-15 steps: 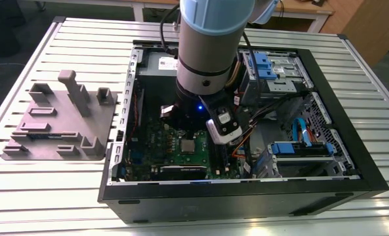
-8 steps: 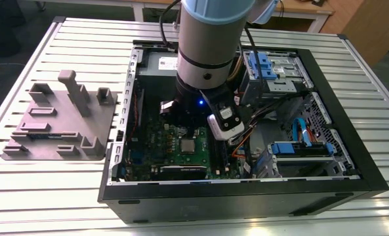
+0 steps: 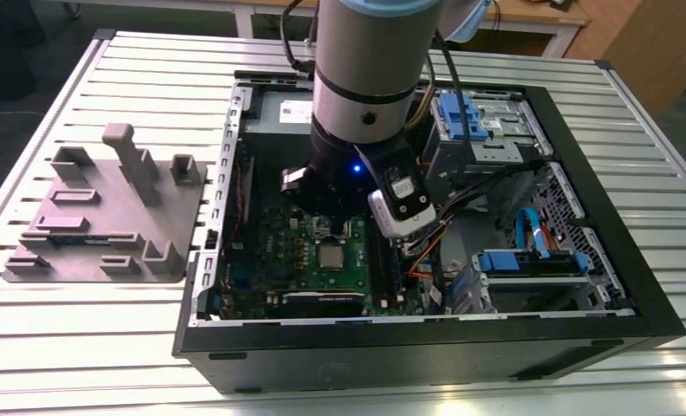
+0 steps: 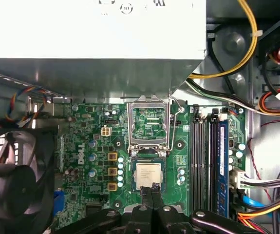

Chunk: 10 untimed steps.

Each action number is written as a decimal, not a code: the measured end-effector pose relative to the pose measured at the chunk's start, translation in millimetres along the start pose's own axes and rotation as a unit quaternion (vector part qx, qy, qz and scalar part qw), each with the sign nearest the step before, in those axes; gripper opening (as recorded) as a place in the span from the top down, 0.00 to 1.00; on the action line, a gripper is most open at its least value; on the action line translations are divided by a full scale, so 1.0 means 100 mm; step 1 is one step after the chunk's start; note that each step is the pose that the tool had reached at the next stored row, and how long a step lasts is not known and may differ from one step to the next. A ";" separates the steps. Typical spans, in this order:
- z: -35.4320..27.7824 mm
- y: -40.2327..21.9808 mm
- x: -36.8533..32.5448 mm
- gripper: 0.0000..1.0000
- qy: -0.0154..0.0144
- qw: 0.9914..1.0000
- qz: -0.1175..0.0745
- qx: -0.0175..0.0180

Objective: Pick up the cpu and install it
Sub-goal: 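Close the cpu cover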

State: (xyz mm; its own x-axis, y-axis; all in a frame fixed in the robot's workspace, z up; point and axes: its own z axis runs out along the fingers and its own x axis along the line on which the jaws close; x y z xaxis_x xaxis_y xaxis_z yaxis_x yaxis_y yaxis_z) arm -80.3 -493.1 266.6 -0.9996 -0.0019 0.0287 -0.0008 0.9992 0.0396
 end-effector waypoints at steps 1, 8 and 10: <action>-0.015 0.001 0.000 0.89 0.000 1.000 0.000 0.000; -0.023 0.001 0.001 0.89 0.000 1.000 0.000 0.000; -0.023 0.000 0.001 0.89 0.000 1.000 -0.007 0.000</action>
State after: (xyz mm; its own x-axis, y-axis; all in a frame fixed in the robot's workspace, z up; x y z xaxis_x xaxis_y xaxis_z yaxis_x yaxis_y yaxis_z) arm -80.4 -493.2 268.9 -0.9995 -0.0161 0.0287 -0.0150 0.9991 0.0393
